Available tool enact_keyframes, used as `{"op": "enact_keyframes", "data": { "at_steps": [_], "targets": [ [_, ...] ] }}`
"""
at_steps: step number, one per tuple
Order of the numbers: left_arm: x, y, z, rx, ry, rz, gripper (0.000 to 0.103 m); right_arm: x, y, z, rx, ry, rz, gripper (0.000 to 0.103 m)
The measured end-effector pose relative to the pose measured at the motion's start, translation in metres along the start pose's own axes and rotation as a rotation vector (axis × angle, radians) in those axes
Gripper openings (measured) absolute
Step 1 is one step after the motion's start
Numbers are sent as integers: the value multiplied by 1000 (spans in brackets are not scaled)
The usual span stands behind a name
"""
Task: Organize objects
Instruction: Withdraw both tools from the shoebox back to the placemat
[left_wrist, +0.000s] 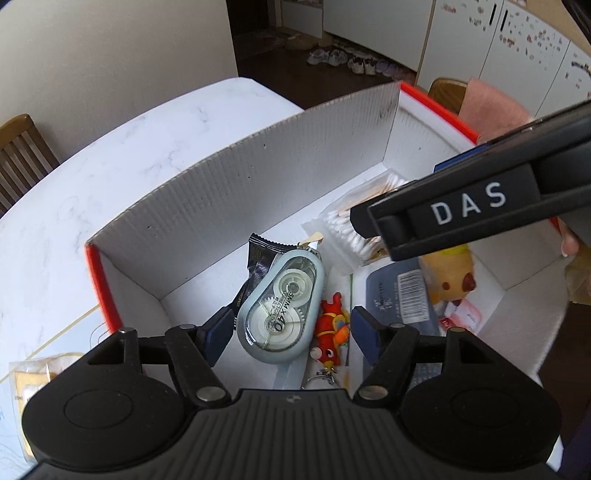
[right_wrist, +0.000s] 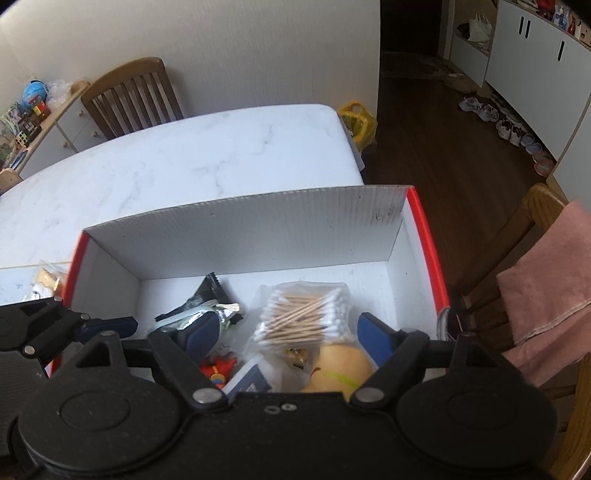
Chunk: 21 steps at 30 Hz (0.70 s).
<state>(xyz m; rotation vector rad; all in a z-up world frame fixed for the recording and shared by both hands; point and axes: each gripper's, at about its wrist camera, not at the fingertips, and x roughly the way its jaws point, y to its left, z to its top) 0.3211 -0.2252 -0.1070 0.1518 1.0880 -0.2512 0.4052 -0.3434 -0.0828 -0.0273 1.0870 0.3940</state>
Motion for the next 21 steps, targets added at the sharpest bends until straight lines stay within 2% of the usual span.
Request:
{"op": "enact_keyframes", "data": {
  "at_steps": [7, 10, 16, 18, 21],
  "targets": [
    [-28, 8, -14, 13, -69, -2, 69, -31, 14, -8, -36, -45, 31, 82],
    [-35, 15, 13, 6, -98, -10, 69, -44, 22, -14, -55, -63, 37, 82],
    [-69, 28, -6, 0, -161, -29, 69, -68, 39, -27, -73, -98, 58, 85],
    [-78, 33, -13, -5, -176, -32, 76, -75, 45, -31, -74, -111, 66, 87],
    [-86, 41, -22, -12, -202, -33, 77, -83, 55, -37, -77, -129, 72, 89]
  ]
}}
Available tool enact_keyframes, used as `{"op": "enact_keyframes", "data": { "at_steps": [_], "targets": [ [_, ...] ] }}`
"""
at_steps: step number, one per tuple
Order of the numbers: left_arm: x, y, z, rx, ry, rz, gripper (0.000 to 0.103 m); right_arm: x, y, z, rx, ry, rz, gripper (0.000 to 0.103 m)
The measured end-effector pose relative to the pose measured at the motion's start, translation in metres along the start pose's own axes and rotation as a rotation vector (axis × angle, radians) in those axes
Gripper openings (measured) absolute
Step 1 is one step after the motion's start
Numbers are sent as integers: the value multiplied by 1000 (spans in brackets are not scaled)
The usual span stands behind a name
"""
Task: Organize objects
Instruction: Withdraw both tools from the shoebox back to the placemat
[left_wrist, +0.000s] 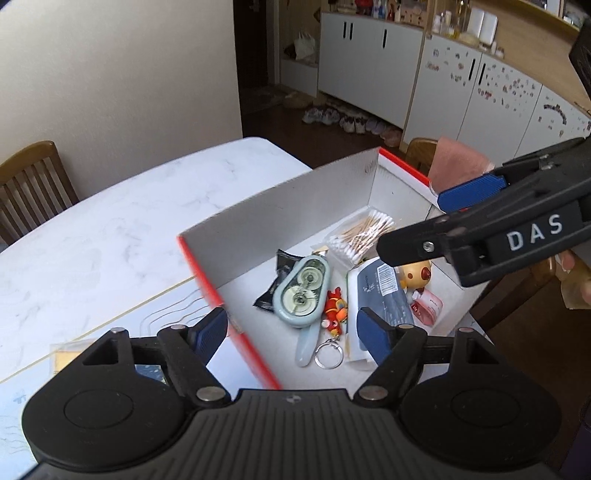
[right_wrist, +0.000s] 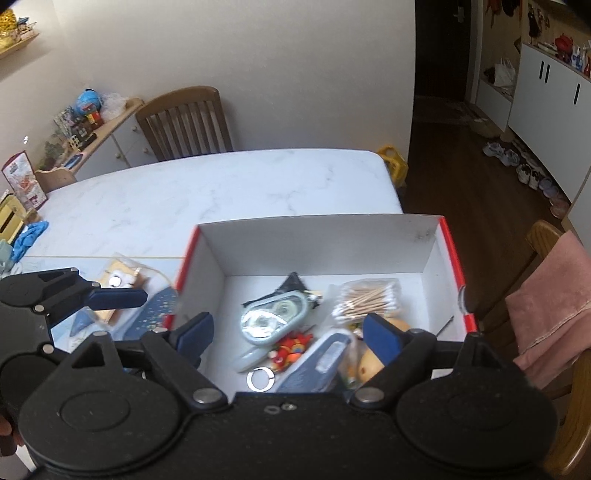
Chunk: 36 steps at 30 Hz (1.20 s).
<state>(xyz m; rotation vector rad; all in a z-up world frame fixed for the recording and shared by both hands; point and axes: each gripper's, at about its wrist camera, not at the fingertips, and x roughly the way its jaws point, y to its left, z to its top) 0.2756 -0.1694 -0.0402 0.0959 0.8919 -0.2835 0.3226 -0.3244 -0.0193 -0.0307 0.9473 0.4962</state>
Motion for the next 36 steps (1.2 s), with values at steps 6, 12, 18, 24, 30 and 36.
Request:
{"op": "enact_keyframes", "data": {
  "at_steps": [6, 12, 18, 24, 30, 36],
  "targets": [
    [-23, 25, -20, -25, -19, 9, 81, -10, 26, -6, 5, -27, 11, 96],
    [-50, 58, -46, -58, -46, 23, 83, -10, 56, -14, 12, -43, 49, 101],
    [-63, 101, -74, -138, -37, 18, 83, 0, 99, -15, -38, -50, 51, 102],
    [-69, 146, -96, -218, -39, 14, 100, 21, 138, -10, -64, -27, 65, 102],
    [-61, 182, -110, -234, -58, 69, 101, 50, 166, 0, -47, 8, 71, 102],
    [-40, 210, -120, -247, -55, 60, 101, 86, 193, 12, -52, 40, 51, 102]
  ]
}}
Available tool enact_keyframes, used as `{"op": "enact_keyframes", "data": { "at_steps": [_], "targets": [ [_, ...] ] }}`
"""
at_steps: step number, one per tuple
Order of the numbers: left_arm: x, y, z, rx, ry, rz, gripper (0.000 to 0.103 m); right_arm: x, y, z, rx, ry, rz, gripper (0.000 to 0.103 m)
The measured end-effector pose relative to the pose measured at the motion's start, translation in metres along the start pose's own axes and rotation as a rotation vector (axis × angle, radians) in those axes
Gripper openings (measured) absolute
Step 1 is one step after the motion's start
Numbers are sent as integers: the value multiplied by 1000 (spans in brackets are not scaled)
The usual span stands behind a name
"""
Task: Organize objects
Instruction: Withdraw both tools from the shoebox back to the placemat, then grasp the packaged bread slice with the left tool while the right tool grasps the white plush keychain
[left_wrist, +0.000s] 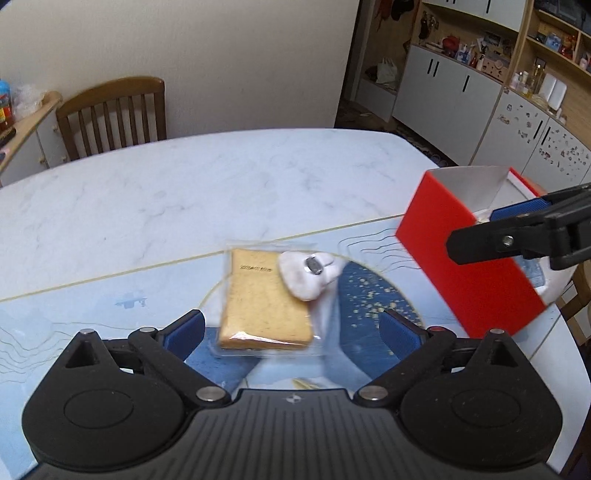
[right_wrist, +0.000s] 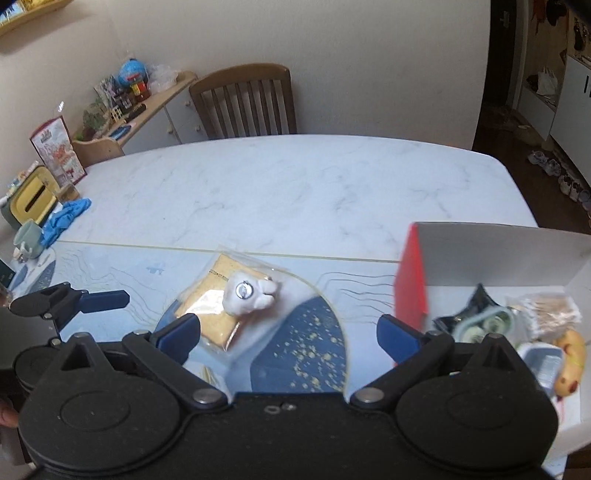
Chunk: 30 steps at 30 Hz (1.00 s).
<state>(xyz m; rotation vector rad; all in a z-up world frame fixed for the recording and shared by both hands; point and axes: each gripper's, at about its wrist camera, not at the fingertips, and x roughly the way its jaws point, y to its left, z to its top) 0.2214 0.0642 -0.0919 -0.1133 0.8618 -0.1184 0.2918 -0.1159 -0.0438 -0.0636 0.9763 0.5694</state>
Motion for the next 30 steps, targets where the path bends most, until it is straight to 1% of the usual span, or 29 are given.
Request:
{"op": "enact_keyframes", "data": {
  "at_steps": [6, 10, 16, 20, 25, 28, 30],
  "targets": [
    [29, 15, -7, 22, 14, 6, 101, 35, 18, 10, -17, 37, -14, 102],
    [45, 16, -12, 51, 0, 25, 101, 57, 28, 13, -40, 62, -25, 102],
    [59, 11, -15, 64, -31, 39, 101, 86, 36, 19, -54, 96, -29, 101],
    [68, 5, -19, 102, -54, 68, 101, 102, 36, 23, -30, 127, -28, 99],
    [81, 2, -19, 102, -49, 83, 101, 117, 34, 25, -8, 155, -30, 96],
    [86, 0, -21, 97, -44, 69, 101, 123, 35, 25, -7, 166, -29, 95],
    [89, -1, -22, 100, -47, 68, 101, 126, 35, 25, -8, 172, -28, 92]
  ]
}}
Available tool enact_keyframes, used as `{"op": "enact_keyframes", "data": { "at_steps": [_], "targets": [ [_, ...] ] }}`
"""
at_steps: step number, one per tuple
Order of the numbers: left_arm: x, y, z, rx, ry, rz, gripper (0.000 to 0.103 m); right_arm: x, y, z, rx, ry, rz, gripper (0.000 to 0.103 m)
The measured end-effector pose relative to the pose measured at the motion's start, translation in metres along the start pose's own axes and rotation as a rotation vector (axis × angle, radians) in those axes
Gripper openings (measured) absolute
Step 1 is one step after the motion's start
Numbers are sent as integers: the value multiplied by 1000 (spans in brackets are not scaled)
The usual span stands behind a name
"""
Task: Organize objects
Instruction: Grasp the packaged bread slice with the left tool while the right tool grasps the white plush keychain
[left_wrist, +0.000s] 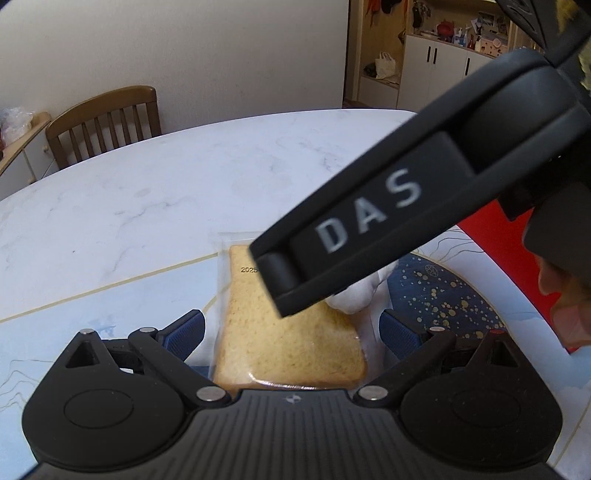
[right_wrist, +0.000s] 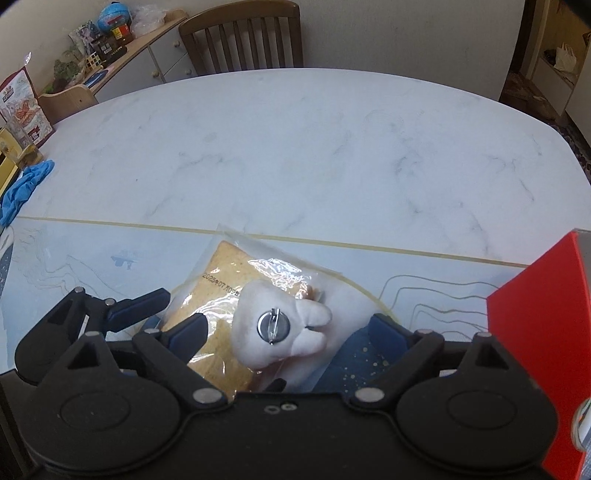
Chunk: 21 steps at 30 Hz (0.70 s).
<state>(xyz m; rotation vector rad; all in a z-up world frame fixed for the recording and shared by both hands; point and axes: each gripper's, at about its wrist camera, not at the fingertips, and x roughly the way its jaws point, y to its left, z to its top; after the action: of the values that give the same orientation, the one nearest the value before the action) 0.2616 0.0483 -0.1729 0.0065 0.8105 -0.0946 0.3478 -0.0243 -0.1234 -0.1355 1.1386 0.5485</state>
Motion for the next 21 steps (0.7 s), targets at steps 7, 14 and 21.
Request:
{"op": "enact_keyframes", "data": {
  "at_steps": [7, 14, 21],
  "targets": [
    [8, -1, -7, -18, 1, 8, 101, 7, -2, 0, 20, 14, 5, 79],
    [4, -8, -16, -17, -18, 0, 100, 5, -3, 1, 18, 17, 6, 63],
    [3, -13, -23, -10, -10, 3, 86, 4, -6, 1, 21, 17, 11, 56]
  ]
}}
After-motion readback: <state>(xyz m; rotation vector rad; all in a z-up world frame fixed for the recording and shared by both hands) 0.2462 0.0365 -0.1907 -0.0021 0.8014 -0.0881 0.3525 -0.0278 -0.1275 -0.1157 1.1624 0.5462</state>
